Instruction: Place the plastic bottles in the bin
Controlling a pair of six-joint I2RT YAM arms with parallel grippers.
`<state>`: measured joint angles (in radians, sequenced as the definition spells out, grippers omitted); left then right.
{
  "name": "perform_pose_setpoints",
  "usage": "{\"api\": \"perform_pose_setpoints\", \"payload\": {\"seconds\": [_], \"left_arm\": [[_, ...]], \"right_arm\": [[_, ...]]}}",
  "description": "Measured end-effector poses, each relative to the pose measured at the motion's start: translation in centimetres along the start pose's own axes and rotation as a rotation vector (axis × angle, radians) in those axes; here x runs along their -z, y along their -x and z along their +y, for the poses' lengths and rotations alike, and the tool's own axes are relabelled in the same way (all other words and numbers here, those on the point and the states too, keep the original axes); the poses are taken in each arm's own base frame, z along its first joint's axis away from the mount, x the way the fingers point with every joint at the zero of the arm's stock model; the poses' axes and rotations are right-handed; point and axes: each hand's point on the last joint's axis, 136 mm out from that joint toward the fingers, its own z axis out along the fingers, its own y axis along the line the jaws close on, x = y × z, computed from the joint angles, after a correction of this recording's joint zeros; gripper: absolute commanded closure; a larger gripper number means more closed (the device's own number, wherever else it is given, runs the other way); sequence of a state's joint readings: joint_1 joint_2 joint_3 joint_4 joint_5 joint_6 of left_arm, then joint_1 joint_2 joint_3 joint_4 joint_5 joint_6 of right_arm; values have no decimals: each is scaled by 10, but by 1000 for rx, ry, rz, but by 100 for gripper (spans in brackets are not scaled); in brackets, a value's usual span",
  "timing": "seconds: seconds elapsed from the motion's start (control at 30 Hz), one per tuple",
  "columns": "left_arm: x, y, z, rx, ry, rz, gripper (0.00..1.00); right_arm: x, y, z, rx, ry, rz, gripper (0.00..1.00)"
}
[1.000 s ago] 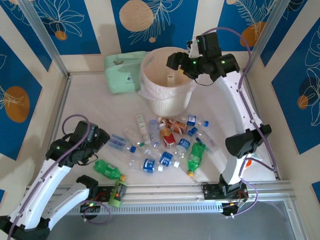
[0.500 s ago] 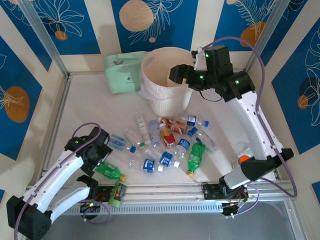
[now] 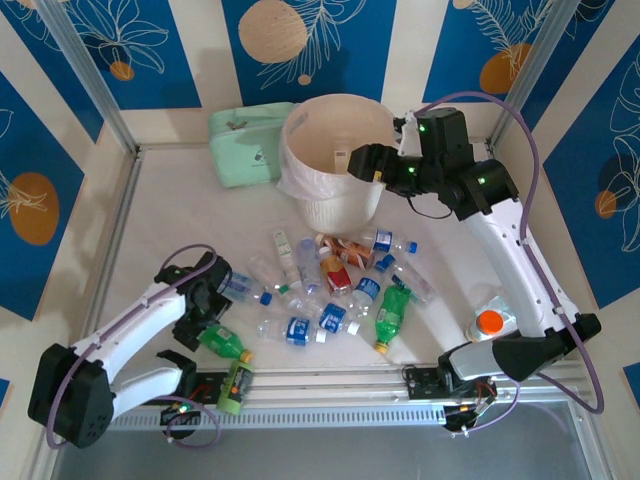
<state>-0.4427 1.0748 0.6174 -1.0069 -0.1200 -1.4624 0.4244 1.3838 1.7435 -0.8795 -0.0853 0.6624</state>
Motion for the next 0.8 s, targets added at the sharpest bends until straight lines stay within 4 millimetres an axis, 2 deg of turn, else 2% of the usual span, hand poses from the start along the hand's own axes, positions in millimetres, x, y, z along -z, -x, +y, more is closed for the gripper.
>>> {"api": "perform_pose_setpoints", "payload": {"seconds": [0.23, 0.5, 0.8], "left_arm": [[-11, -1, -10, 6, -2, 5, 18], [-16, 0, -21, 8, -21, 5, 23], [-16, 1, -27, 3, -50, 1, 30]], "right_arm": [[-4, -4, -5, -16, -9, 12, 19], [-11, -17, -15, -38, -30, 45, 25], [-2, -23, -4, -19, -7, 41, 27]]}}
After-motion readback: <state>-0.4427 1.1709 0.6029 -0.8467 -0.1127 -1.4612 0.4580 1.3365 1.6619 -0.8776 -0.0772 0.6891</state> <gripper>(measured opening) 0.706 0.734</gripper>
